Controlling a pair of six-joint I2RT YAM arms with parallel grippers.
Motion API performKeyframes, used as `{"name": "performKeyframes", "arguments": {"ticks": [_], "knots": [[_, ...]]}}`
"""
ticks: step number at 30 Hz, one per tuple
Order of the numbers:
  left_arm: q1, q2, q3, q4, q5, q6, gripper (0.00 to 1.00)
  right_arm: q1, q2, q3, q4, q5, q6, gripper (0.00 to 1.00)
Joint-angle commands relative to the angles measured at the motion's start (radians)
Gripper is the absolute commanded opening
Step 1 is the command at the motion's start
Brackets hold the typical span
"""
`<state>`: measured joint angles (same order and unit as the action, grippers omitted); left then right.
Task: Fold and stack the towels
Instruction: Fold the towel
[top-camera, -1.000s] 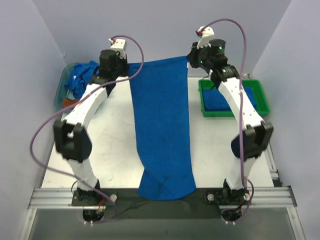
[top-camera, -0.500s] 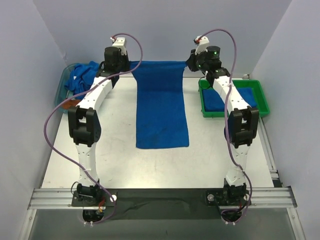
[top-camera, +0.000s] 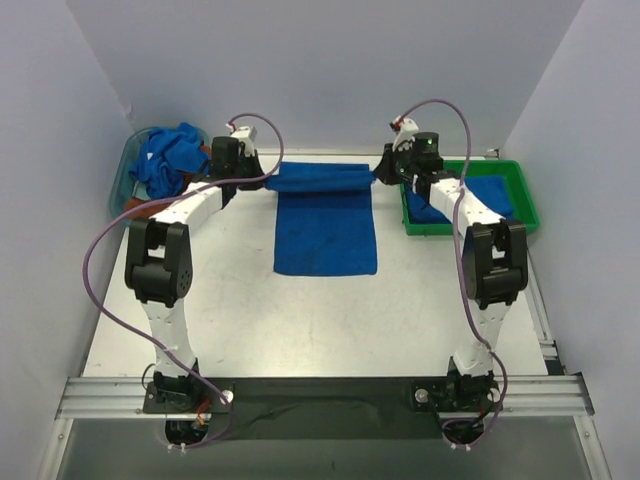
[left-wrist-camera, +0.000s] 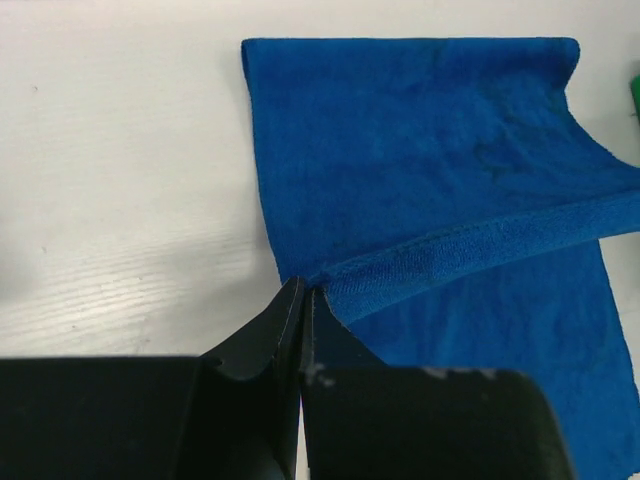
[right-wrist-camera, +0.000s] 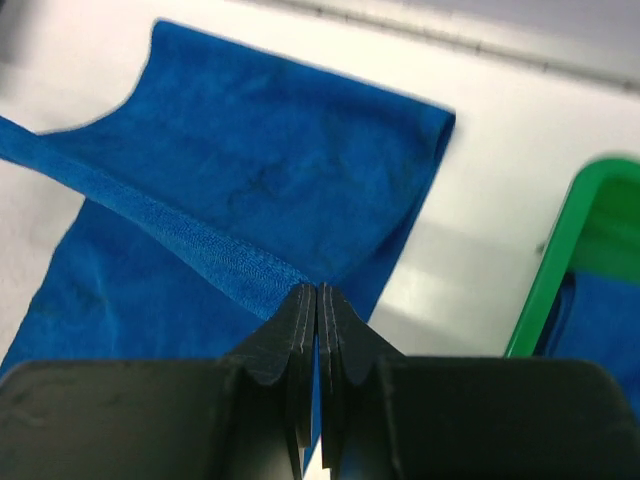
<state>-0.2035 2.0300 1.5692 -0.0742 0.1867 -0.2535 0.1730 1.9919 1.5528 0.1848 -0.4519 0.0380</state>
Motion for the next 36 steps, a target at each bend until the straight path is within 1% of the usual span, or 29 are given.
{"name": "performKeyframes", "arguments": {"ticks": [1,7,10,13,14,18,21,22,25,28,33,35,36], "knots": [[0.003,-0.126,-0.052,0.080,0.062,-0.036,0.00,-0.021,-0.137,-0.086,0.030,0.002,0.036,0.00],[-0.019,-0.220,-0.126,0.002,0.080,-0.067,0.00,-0.023,-0.269,-0.250,0.007,0.010,0.043,0.00],[-0.046,-0.304,-0.184,-0.009,0.080,-0.075,0.00,-0.023,-0.343,-0.322,-0.002,0.018,0.045,0.00],[-0.080,-0.370,-0.238,-0.039,0.047,-0.072,0.00,-0.023,-0.404,-0.361,-0.033,0.024,0.045,0.00],[-0.091,-0.384,-0.253,-0.045,0.013,-0.067,0.00,-0.023,-0.432,-0.385,-0.039,0.025,0.046,0.00],[-0.122,-0.424,-0.392,-0.062,-0.052,-0.078,0.00,-0.021,-0.472,-0.476,-0.059,0.021,0.066,0.00],[-0.125,-0.404,-0.483,-0.065,-0.053,-0.148,0.00,-0.020,-0.450,-0.533,-0.076,0.007,0.112,0.00],[-0.125,-0.377,-0.497,-0.075,-0.049,-0.161,0.00,-0.021,-0.418,-0.536,-0.115,-0.013,0.143,0.00],[-0.122,-0.311,-0.515,-0.120,-0.055,-0.194,0.00,-0.021,-0.348,-0.546,-0.178,-0.060,0.190,0.00],[-0.114,-0.266,-0.514,-0.151,-0.059,-0.214,0.00,-0.021,-0.312,-0.582,-0.177,-0.079,0.259,0.00],[-0.112,-0.252,-0.505,-0.243,-0.099,-0.249,0.00,-0.024,-0.252,-0.611,-0.180,-0.058,0.307,0.00],[-0.114,-0.270,-0.547,-0.256,-0.105,-0.282,0.00,-0.027,-0.242,-0.616,-0.180,-0.051,0.309,0.00],[-0.114,-0.281,-0.567,-0.254,-0.101,-0.300,0.00,-0.029,-0.240,-0.619,-0.206,-0.048,0.306,0.00]]}}
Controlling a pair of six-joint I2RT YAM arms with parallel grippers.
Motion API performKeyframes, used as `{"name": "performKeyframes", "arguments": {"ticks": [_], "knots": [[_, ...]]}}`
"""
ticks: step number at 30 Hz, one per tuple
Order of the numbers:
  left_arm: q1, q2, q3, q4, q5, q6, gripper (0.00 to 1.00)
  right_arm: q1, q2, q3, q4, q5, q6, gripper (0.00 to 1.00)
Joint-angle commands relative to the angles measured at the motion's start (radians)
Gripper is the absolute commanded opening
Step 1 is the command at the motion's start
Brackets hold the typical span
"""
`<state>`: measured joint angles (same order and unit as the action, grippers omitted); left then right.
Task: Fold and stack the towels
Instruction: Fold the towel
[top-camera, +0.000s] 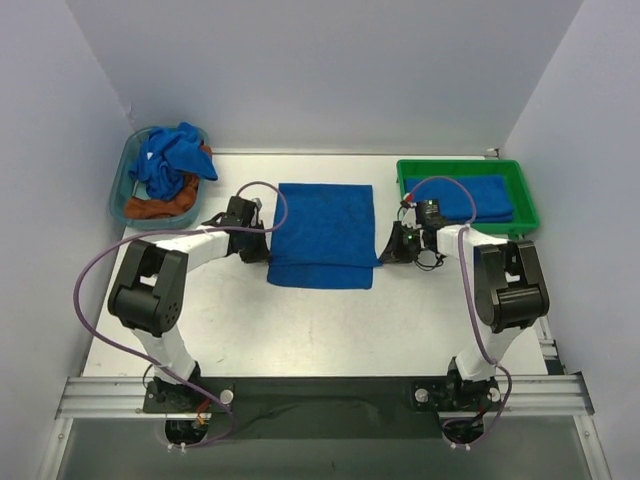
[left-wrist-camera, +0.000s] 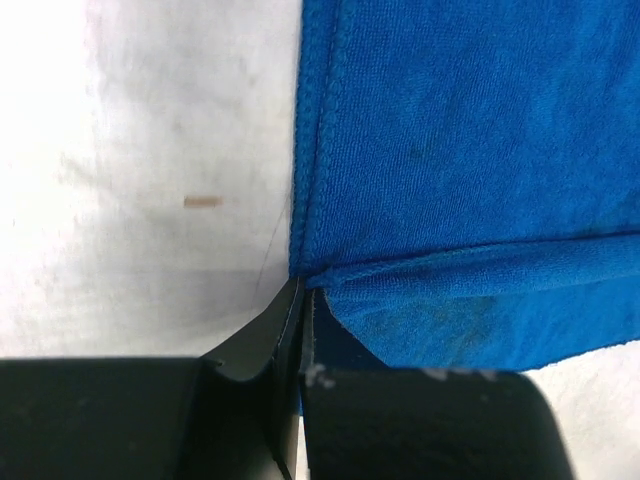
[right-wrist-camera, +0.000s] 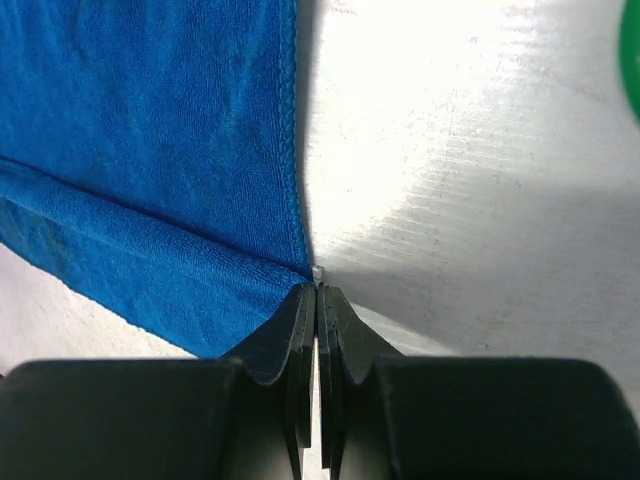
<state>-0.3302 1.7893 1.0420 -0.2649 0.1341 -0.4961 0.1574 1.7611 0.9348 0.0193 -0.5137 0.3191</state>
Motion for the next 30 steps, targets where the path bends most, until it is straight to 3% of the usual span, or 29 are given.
{"name": "performKeyframes", "arguments": {"ticks": [1,4,8,13,20,25,30], "knots": [[0.007,-0.068,-0.062,-0.062,-0.045,-0.070,0.00,-0.013,-0.014,-0.001,-0.042,0.018,0.018,0.00],[-0.009,-0.134,-0.146,-0.043,-0.033,-0.101,0.00,-0.013,-0.029,0.005,-0.054,0.029,-0.006,0.00],[-0.009,-0.182,-0.137,-0.048,-0.033,-0.079,0.00,-0.012,-0.068,0.050,-0.073,0.026,-0.018,0.00],[0.025,-0.177,0.062,-0.131,-0.040,-0.012,0.00,-0.013,-0.107,0.119,-0.107,0.027,-0.011,0.00],[0.056,-0.244,0.205,-0.263,-0.054,0.059,0.00,0.001,-0.207,0.165,-0.150,0.014,0.005,0.00],[0.056,-0.323,0.115,-0.277,-0.044,0.070,0.00,0.025,-0.271,0.113,-0.168,0.015,0.026,0.00],[0.048,-0.306,-0.037,-0.235,0.009,0.035,0.00,0.056,-0.241,0.004,-0.162,0.044,0.026,0.00]]}}
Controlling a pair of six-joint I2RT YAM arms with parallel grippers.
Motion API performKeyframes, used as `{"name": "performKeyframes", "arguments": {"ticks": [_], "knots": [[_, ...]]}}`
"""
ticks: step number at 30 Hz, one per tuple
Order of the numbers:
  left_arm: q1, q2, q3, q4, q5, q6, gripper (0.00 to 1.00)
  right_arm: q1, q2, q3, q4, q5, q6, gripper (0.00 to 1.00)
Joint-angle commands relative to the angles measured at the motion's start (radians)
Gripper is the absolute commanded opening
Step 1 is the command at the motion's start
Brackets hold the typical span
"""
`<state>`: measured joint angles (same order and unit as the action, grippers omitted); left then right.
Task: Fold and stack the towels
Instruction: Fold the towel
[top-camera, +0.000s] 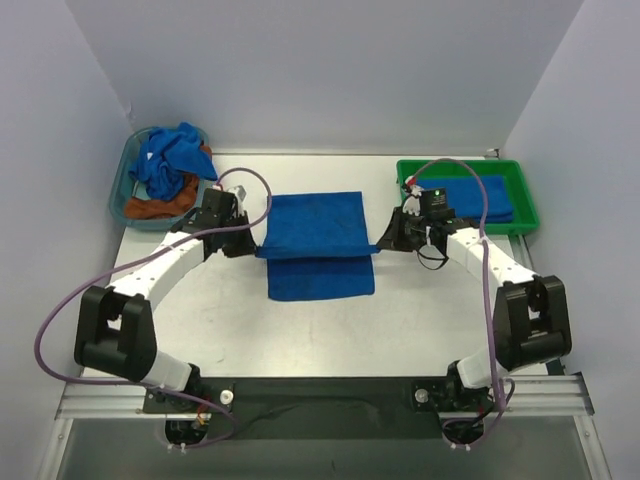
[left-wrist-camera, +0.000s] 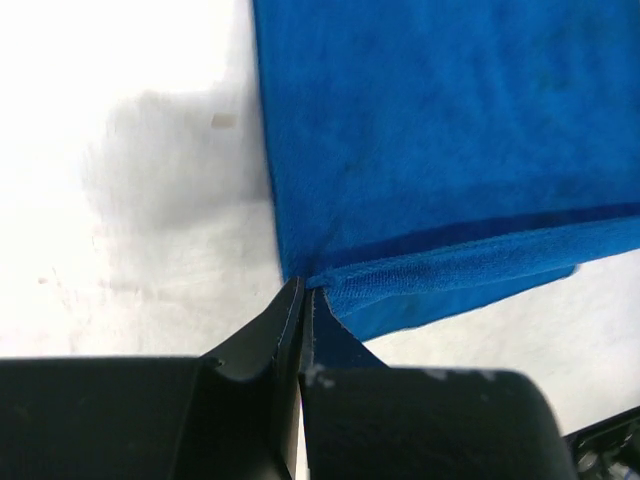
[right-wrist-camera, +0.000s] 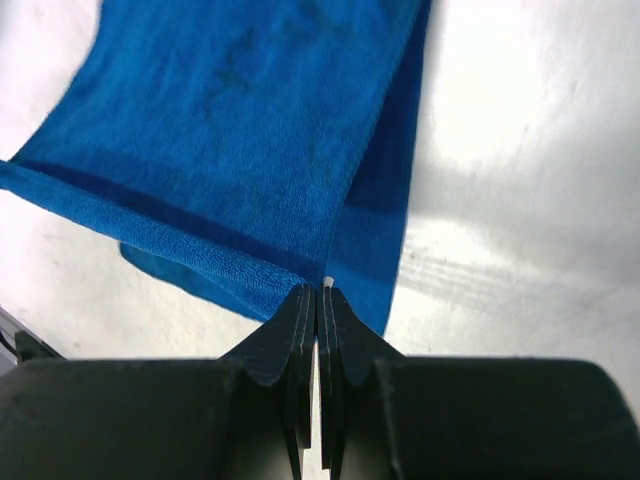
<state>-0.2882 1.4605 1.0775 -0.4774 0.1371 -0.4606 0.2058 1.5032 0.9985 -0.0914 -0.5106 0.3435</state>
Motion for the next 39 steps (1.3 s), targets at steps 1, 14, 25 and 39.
{"name": "performKeyframes", "arguments": {"ticks": [1,14,25,39], "knots": [[0.000,0.041,-0.121,-0.009,0.013,-0.010,0.00,0.010,0.047,-0.075,-0.045,0.053,-0.001,0.00],[-0.094,0.138,-0.283,0.115,-0.083,-0.112,0.00,0.003,0.210,-0.149,-0.004,0.107,-0.015,0.00],[-0.017,0.158,-0.157,0.051,-0.117,-0.066,0.00,0.003,0.204,-0.074,-0.007,0.090,0.008,0.00],[0.020,0.054,-0.047,-0.013,-0.090,0.013,0.00,0.058,0.167,0.090,-0.050,0.112,-0.007,0.00]]}}
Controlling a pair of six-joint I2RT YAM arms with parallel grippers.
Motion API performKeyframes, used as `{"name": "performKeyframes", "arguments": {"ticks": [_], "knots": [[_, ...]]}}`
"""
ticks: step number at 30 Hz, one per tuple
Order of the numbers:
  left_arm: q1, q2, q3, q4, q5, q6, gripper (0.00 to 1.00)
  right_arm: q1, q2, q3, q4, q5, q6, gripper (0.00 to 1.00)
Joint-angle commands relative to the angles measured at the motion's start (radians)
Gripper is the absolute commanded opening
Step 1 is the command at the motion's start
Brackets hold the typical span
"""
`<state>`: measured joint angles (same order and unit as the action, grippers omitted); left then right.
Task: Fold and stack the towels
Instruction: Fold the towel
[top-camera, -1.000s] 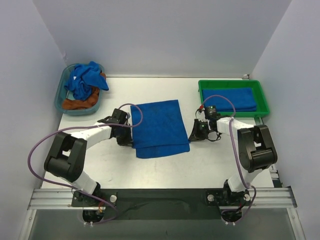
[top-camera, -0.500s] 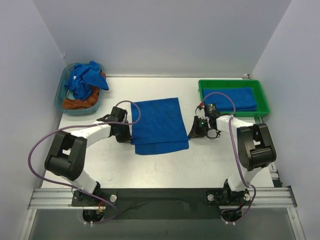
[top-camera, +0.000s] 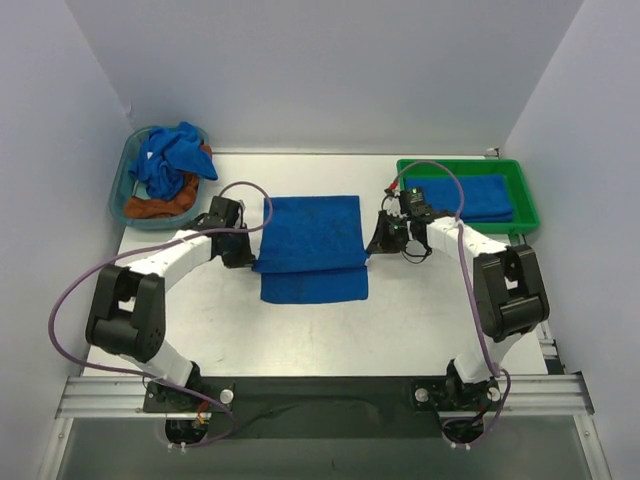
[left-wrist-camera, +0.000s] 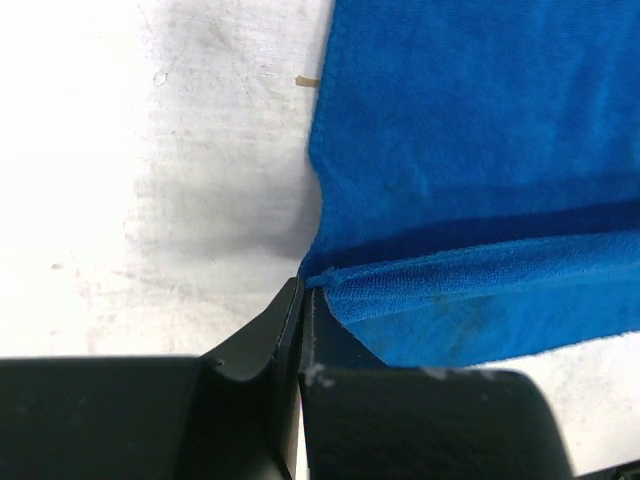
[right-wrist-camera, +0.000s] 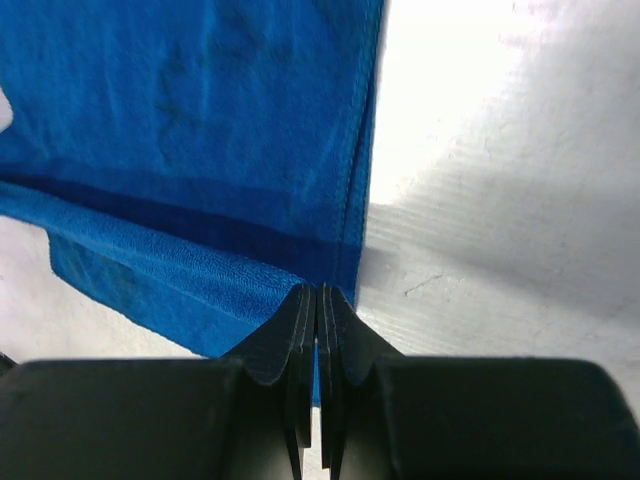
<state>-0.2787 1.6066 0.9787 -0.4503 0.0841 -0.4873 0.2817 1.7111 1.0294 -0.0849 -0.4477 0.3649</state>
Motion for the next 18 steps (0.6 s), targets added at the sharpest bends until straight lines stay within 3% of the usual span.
{"name": "performKeyframes", "arguments": {"ticks": [1,9,18], "knots": [[0.010,-0.103,0.058,-0.059,-0.038,0.042,0.00,-0.025,-0.050,0.084,-0.067,0.052,-0.035,0.00],[0.012,-0.244,0.087,-0.114,-0.024,0.026,0.00,-0.041,-0.198,0.118,-0.148,0.063,-0.080,0.00],[-0.031,-0.295,-0.106,-0.044,0.039,-0.040,0.00,-0.041,-0.232,-0.037,-0.148,0.069,-0.080,0.00]]}}
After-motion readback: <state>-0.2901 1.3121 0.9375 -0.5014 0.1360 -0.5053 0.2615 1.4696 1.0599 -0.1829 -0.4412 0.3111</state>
